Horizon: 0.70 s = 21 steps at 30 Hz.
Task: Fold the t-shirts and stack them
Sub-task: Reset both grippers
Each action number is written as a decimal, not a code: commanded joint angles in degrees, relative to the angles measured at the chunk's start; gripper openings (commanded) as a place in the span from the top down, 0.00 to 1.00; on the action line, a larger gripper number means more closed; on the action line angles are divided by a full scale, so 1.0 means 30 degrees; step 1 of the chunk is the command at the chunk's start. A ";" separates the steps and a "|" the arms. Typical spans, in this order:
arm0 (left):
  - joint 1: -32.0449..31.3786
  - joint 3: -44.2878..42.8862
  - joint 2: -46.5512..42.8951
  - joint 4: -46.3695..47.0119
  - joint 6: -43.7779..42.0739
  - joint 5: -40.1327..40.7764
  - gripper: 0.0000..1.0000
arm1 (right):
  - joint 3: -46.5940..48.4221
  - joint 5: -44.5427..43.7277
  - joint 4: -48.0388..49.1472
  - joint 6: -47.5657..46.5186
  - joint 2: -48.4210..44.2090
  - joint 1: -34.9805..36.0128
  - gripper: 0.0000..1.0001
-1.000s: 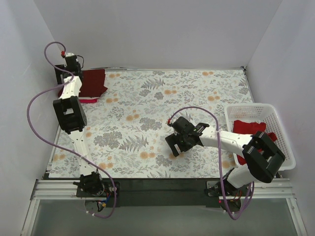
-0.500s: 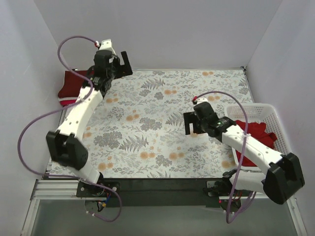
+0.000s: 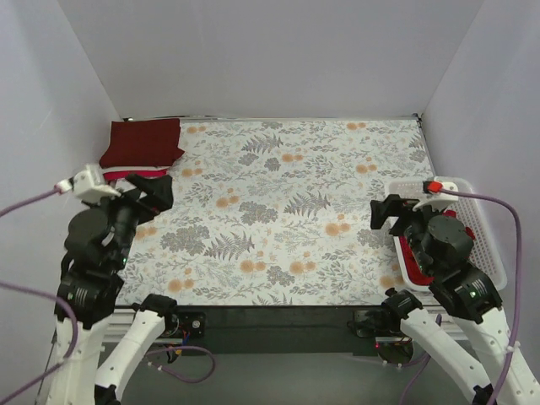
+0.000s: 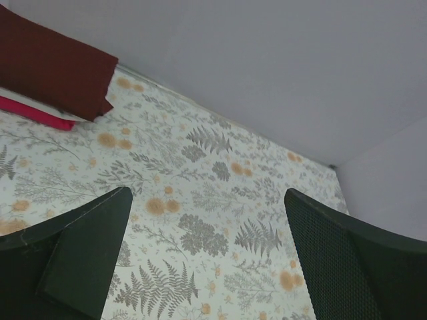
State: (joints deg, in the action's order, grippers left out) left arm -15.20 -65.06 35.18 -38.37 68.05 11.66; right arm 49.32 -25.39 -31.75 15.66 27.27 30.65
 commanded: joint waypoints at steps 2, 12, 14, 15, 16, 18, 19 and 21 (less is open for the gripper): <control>0.0028 0.1790 -0.3372 -0.1215 0.0840 0.4137 0.02 | -0.1057 -0.1175 -0.0375 -0.0796 -0.2405 -0.0052 0.02; 0.0028 0.4195 -0.6481 -0.0131 0.1105 0.4873 0.02 | -0.2553 -0.1850 -0.0404 -0.0621 -0.5865 -0.0023 0.02; 0.0028 0.4429 -0.6598 -0.0072 0.1163 0.4814 0.02 | -0.2612 -0.1734 -0.0492 -0.0621 -0.5954 -0.0023 0.01; 0.0028 0.4517 -0.6657 -0.0071 0.1164 0.4727 0.02 | -0.2641 -0.1733 -0.0492 -0.0592 -0.6099 -0.0023 0.02; 0.0028 0.4605 -0.6716 -0.0042 0.1222 0.4668 0.02 | -0.2641 -0.1733 -0.0463 -0.0591 -0.6159 -0.0023 0.02; 0.0028 0.4810 -0.6804 -0.0071 0.1222 0.4551 0.02 | -0.2641 -0.1733 -0.0492 -0.0592 -0.6305 -0.0023 0.02; 0.0028 0.4840 -0.6833 -0.0071 0.1193 0.4551 0.02 | -0.2612 -0.1704 -0.0463 -0.0620 -0.6335 -0.0023 0.01; 0.0057 0.4898 -0.6892 -0.0188 0.1164 0.4580 0.02 | -0.2583 -0.1645 -0.0463 -0.0620 -0.6364 -0.0023 0.01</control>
State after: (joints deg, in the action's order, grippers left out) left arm -15.18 -50.96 14.72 -38.79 71.42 24.64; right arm 41.41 -29.43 -34.59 14.35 8.88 30.59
